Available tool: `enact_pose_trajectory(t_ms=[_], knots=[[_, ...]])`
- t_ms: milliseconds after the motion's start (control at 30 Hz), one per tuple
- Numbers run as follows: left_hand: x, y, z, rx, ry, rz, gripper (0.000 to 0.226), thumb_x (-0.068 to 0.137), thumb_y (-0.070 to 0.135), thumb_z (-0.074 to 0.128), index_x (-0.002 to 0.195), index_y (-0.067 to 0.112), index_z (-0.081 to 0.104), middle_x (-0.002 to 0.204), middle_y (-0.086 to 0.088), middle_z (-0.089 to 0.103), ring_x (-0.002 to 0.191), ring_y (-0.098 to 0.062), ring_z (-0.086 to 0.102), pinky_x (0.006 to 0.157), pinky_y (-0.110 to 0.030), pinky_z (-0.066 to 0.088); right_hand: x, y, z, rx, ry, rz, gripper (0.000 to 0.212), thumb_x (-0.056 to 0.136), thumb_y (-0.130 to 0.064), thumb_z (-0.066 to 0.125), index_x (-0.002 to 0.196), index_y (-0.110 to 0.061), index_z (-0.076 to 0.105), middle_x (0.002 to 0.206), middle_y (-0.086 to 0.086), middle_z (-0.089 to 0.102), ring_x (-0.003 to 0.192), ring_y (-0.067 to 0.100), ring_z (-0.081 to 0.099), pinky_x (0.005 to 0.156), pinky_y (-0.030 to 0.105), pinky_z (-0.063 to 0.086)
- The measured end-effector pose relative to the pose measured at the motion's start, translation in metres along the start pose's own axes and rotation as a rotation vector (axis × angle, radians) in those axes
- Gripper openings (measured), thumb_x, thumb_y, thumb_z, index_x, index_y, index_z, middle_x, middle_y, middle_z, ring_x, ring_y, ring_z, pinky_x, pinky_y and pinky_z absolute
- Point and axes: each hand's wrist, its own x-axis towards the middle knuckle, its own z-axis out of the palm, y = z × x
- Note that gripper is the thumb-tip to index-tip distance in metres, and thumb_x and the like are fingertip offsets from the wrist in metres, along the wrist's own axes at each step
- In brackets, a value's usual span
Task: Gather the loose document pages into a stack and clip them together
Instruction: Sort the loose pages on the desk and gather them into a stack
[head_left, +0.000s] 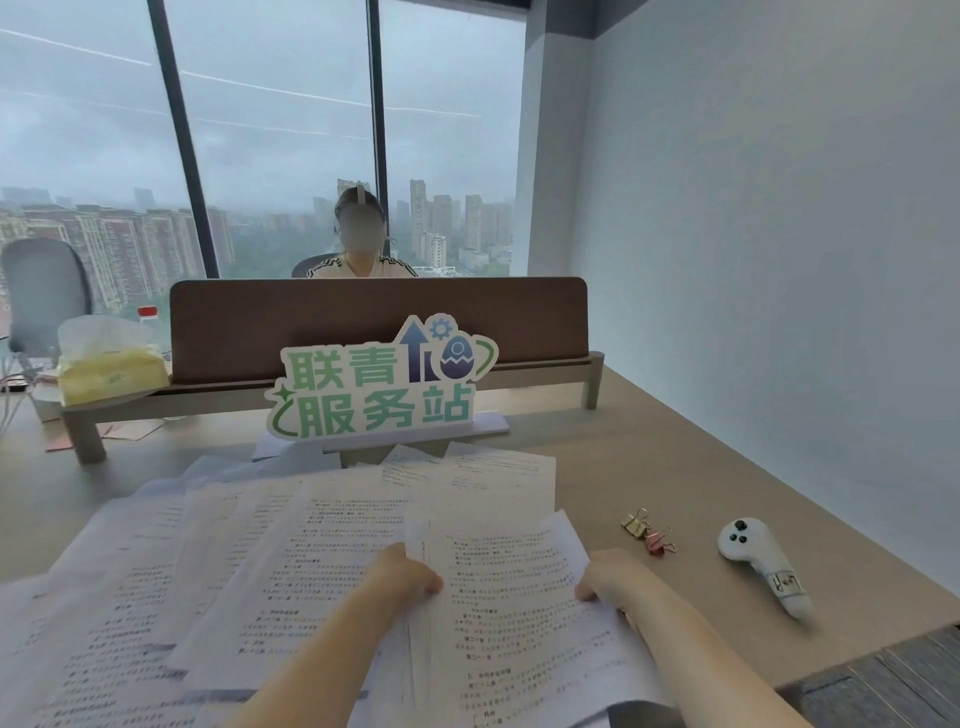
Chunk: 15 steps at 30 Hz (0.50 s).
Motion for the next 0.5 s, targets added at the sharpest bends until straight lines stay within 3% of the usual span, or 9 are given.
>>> enact_pose_trajectory(t_ms=[100, 200, 300, 367, 500], knots=[[0.0, -0.002, 0.001, 0.004, -0.017, 0.024, 0.036, 0.08, 0.008, 0.068, 0.112, 0.012, 0.053, 0.109, -0.01, 0.061, 0.098, -0.029, 0.058, 0.071, -0.032, 0.051, 0.003, 0.003, 0.001, 0.133, 0.02, -0.016, 0.009, 0.086, -0.003, 0.054, 0.092, -0.009, 0.051, 0.084, 0.005, 0.052, 0.071, 0.017, 0.046, 0.051, 0.023, 0.03], [0.002, -0.004, 0.001, -0.052, -0.02, 0.066, 0.036, 0.082, 0.008, 0.066, 0.115, 0.015, 0.052, 0.107, -0.007, 0.065, 0.095, -0.028, 0.063, 0.067, -0.032, 0.054, 0.004, 0.011, 0.006, 0.349, 0.081, -0.047, 0.015, 0.082, 0.004, 0.053, 0.088, -0.007, 0.059, 0.088, 0.009, 0.061, 0.074, 0.022, 0.053, 0.056, 0.025, 0.034], [0.001, -0.005, 0.0, -0.084, -0.024, 0.093, 0.029, 0.085, 0.01, 0.064, 0.109, 0.019, 0.053, 0.098, -0.002, 0.066, 0.085, -0.024, 0.066, 0.056, -0.029, 0.053, 0.006, 0.013, 0.009, 0.473, 0.099, -0.066, 0.023, 0.081, 0.006, 0.053, 0.097, -0.004, 0.068, 0.097, 0.01, 0.072, 0.084, 0.025, 0.067, 0.065, 0.027, 0.048], [0.003, -0.005, -0.001, -0.135, -0.018, 0.124, 0.028, 0.084, 0.008, 0.063, 0.11, 0.017, 0.059, 0.098, -0.003, 0.069, 0.084, -0.023, 0.067, 0.059, -0.03, 0.055, 0.005, 0.012, 0.01, 0.51, 0.121, -0.09, 0.026, 0.081, 0.003, 0.054, 0.1, -0.006, 0.069, 0.1, 0.013, 0.074, 0.092, 0.029, 0.07, 0.074, 0.033, 0.053], [-0.001, 0.004, -0.006, -0.267, 0.064, 0.219, 0.029, 0.083, 0.005, 0.06, 0.107, 0.022, 0.061, 0.092, 0.004, 0.069, 0.082, -0.018, 0.066, 0.063, -0.029, 0.054, 0.001, 0.008, 0.009, 0.667, 0.241, -0.196, 0.017, 0.084, 0.0, 0.054, 0.088, -0.007, 0.068, 0.09, 0.011, 0.076, 0.078, 0.028, 0.07, 0.068, 0.037, 0.054]])
